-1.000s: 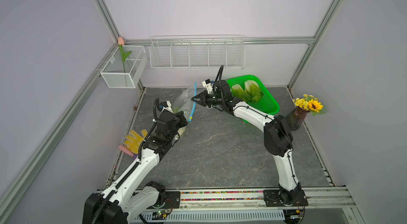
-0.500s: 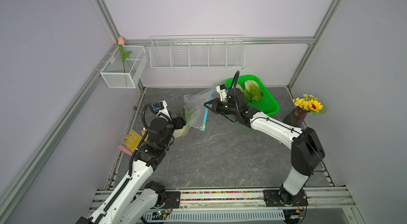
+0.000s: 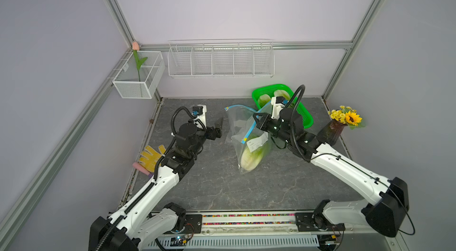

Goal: Open the zip-top bag and take out the chinese cabbages
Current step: Adjust the zipper food storage bag at the center of the board.

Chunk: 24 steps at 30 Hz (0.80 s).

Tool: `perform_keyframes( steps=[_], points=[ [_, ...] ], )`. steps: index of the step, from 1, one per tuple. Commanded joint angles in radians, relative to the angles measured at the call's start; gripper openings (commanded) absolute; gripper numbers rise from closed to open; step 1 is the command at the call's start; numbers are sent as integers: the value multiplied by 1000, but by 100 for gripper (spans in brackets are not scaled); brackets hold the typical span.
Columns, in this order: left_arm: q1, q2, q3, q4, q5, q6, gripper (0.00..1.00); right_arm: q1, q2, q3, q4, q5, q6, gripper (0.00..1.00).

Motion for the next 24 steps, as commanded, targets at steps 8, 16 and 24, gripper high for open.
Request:
perform_keyframes(
  steps=[8,16,24],
  points=[
    [-114,-65,-142,148,173,321,88,-64,28,-3,-20,119,68,11],
    [-146,-16,-85,84,293,419,74,-94,44,-7,-21,83,100,11],
    [-265,129,35,78,262,514,67,-99,52,-9,-17,67,117,11]
  ],
)
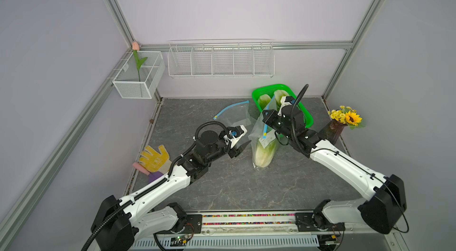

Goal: Open the zip-top bag and take out the chinese cabbages
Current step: Adjust the zipper food storage bag at the center of the board.

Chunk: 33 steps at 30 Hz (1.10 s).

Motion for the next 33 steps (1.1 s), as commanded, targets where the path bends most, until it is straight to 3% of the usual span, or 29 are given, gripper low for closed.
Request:
perform_keyframes(
  steps=[1,13,16,20,26,30,33],
  points=[
    [-17,38,49,21,32,63,65,-8,10,-9,12,-12,23,11],
    [-48,225,201,-16,50,180,53,-21,15,-16,20,-36,47,12],
    [-51,239,212,6,41,177,44,-26,14,-21,21,-39,50,13],
    [-53,235,215,15,23,151,24,-34,2,-30,19,-34,50,18],
    [-53,216,220,-7,-8,54,0,-43,-28,-42,13,-17,-2,47],
    [-42,191,177,67,-41,-19,0,-47,-92,-57,-1,33,-120,71],
    [7,184,176,77,44,-91,0,-58,-159,-81,14,61,-269,79]
  ],
)
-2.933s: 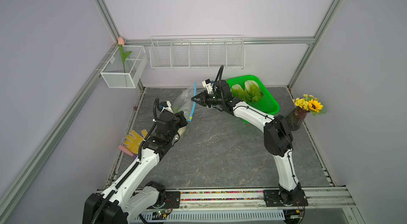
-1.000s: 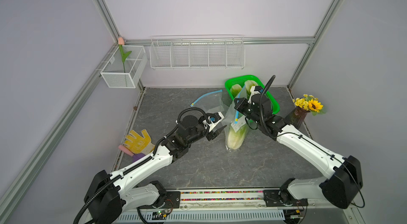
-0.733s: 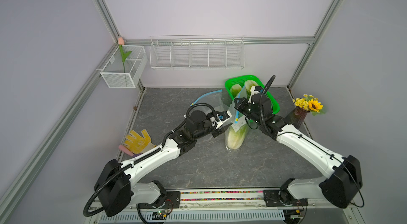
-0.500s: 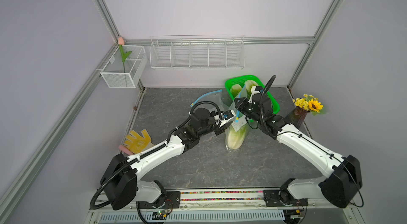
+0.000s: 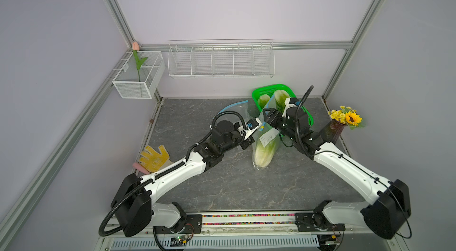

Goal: Open the zip-top bag and take out the chinese cabbages
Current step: Adjust the zipper food storage bag at the center of the board.

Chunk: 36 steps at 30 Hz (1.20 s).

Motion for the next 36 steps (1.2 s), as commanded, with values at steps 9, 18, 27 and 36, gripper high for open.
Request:
perform_keyframes(
  steps=[9,18,27,36],
  points=[
    [254,-29,5,124,451,-337,0,-88,-201,-35,68,-237,-751,92],
    [348,-25,50,42,637,-356,0,-71,-192,125,-372,-589,-1349,91],
    [356,-23,47,29,647,-360,0,-9,-23,345,-646,-510,-1658,73],
    [356,-31,35,1,657,-346,0,29,133,482,-617,-435,-1715,62]
  ],
)
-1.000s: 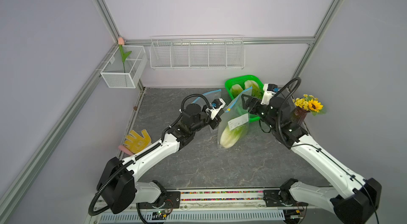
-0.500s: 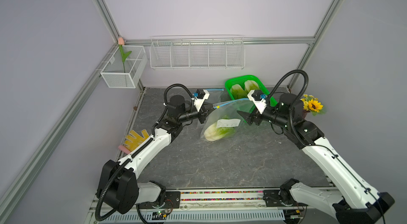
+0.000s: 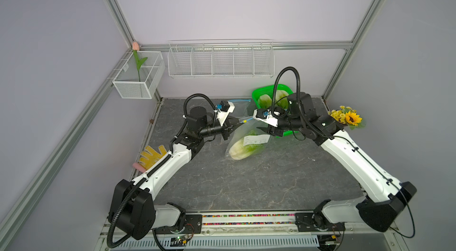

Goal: Open the zip-top bag and take out the chinese cabbages
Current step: Adjust the zipper food storage bag at the center of the board.

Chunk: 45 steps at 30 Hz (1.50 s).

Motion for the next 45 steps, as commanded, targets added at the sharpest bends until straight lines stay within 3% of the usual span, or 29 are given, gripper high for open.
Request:
perform_keyframes(
  steps=[1,3,14,21,22,26,29,34,45],
  points=[
    [4,-15,20,-9,23,-1,0,6,29,42,-7,20,-66,61],
    [4,-15,18,-11,24,0,0,6,50,61,-10,4,-67,57],
    [4,-36,-6,-13,4,18,0,-1,79,83,-69,-39,-74,16],
    [4,-64,-40,17,-23,53,3,-18,84,87,-71,-40,-55,8],
    [4,-67,-41,17,-19,66,6,-19,84,88,-71,-44,-53,7],
    [3,-64,-35,3,-2,102,39,-25,79,94,-80,-65,-36,7],
    [-6,-77,-22,-29,-12,126,44,-31,77,103,-103,-79,-28,7],
    [-31,-100,23,-134,-48,206,34,-33,80,120,-131,-92,-15,7],
    [-53,-72,66,-145,-43,191,3,-33,82,117,-127,-101,-8,7]
  ],
)
